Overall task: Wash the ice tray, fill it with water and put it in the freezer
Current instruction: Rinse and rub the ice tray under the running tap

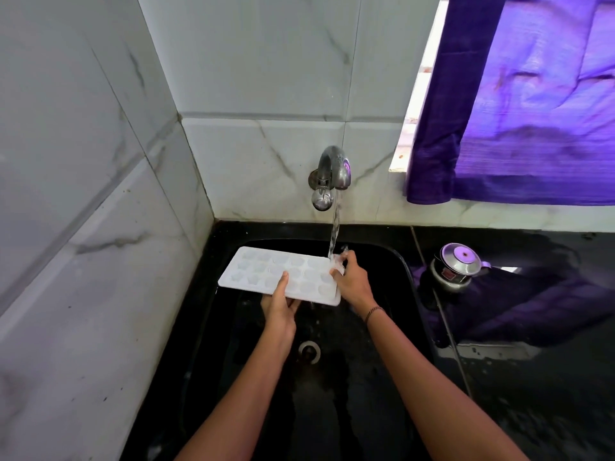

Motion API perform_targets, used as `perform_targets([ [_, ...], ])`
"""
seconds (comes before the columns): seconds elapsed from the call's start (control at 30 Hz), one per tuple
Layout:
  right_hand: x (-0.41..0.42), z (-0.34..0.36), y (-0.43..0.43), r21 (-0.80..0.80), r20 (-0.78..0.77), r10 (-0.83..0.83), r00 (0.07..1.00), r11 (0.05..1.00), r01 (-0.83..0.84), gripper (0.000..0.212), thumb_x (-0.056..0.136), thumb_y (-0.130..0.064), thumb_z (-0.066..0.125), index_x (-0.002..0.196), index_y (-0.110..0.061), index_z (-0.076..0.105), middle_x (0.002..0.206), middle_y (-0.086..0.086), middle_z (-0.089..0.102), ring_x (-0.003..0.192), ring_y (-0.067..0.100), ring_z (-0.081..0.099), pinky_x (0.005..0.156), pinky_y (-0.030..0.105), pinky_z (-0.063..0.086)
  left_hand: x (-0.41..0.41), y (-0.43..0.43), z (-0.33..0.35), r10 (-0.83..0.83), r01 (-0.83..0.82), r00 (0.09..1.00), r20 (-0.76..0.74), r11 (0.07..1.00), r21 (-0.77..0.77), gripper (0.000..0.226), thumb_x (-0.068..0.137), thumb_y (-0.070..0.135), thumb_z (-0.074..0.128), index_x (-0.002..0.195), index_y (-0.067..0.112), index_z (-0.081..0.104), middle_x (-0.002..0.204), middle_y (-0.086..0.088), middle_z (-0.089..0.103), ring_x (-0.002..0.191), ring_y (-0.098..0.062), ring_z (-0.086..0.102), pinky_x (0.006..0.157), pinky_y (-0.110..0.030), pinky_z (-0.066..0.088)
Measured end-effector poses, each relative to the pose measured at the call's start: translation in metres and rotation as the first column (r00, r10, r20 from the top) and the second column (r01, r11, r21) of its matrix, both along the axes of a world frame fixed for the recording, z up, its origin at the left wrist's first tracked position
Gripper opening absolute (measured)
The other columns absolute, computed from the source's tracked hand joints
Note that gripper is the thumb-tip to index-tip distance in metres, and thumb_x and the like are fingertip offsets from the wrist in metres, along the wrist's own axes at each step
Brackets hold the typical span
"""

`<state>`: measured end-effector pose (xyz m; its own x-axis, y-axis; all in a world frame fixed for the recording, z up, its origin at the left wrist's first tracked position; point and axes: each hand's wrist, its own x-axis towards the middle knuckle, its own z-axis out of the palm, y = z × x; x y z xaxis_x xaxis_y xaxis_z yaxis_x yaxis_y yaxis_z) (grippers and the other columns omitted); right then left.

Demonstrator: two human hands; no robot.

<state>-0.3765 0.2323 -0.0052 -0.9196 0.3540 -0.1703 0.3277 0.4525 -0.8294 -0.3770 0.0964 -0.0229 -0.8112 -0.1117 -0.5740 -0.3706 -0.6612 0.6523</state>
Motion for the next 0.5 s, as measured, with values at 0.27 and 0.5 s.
perform_targets([
  [0.27, 0.011, 0.010, 0.000, 0.349, 0.143, 0.151, 0.978, 0.917, -0.192, 0.036, 0.101, -0.031, 0.036, 0.128, -0.014, 0.052, 0.123, 0.015, 0.049, 0.112, 0.031, 0.048, 0.090, 0.037, 0.044, 0.004, 0.004, 0.007, -0.077, 0.076, 0.997, -0.031, 0.996, -0.053, 0.052, 0.087, 0.004, 0.063, 0.134, 0.014, 0.044, 0.123, -0.012, 0.062, 0.100, -0.025, 0.063, 0.062, -0.035, 0.054],
  [0.5, 0.014, 0.029, 0.009, 0.700, 0.131, 0.183, 0.974, 0.679, -0.222, 0.048, 0.096, -0.054, 0.032, 0.127, -0.025, 0.054, 0.141, 0.007, 0.034, 0.127, 0.029, 0.032, 0.096, 0.046, 0.041, -0.001, 0.004, 0.025, -0.116, 0.108, 0.989, -0.089, 0.990, -0.086, 0.052, 0.087, 0.004, 0.062, 0.136, 0.014, 0.044, 0.125, -0.011, 0.060, 0.108, -0.028, 0.062, 0.066, -0.037, 0.055],
])
